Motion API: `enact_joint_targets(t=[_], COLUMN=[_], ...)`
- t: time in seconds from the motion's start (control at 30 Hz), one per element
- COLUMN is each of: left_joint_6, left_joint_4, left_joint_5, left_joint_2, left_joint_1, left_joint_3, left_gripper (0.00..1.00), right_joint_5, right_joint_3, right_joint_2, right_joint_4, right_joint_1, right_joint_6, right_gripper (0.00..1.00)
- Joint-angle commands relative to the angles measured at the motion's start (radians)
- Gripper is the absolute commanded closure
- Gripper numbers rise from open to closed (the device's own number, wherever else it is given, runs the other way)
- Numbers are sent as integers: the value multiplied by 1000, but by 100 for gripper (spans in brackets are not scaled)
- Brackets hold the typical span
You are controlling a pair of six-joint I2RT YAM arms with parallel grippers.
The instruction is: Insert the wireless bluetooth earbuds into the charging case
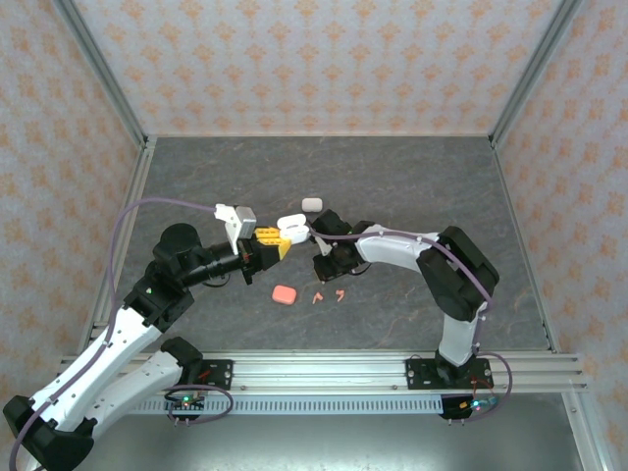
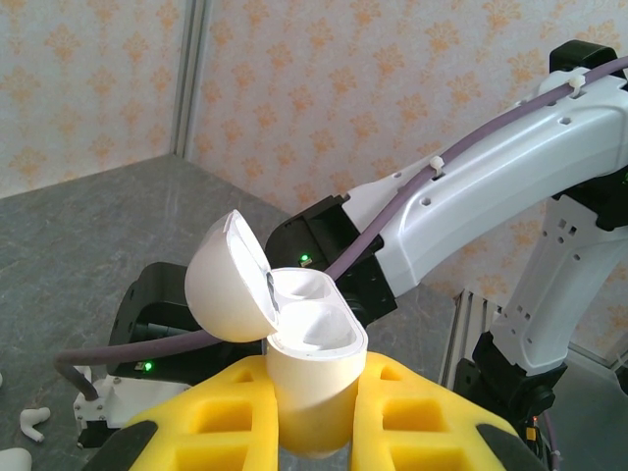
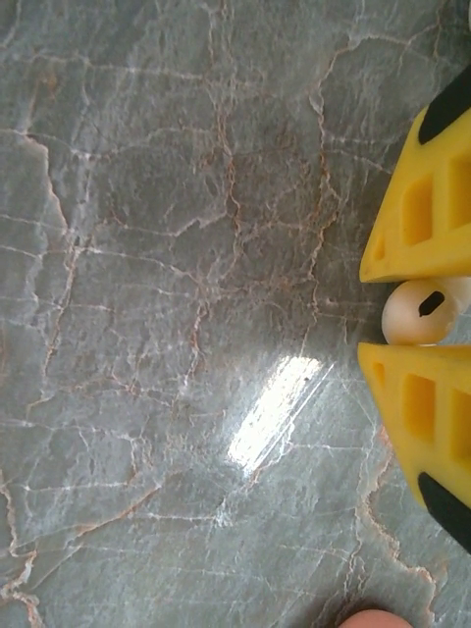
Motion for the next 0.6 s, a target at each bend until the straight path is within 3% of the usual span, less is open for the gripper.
enact_joint_targets(t=[0.0,0.57], left_joint_6=[25,-9], left_joint_4=[-6,65], left_joint_5=[14,32], left_joint_2=[-14,4], left_joint_1=[-7,-6], left_joint_3=[16,-16], left_gripper=[100,100], right_joint_5=[8,122], right_joint_3=[-13,-14], right_joint_2=[-30,-386], right_joint_4=[-61,2], right_joint_1=[5,4], right_joint_6=[-5,39], right_gripper=[81,82])
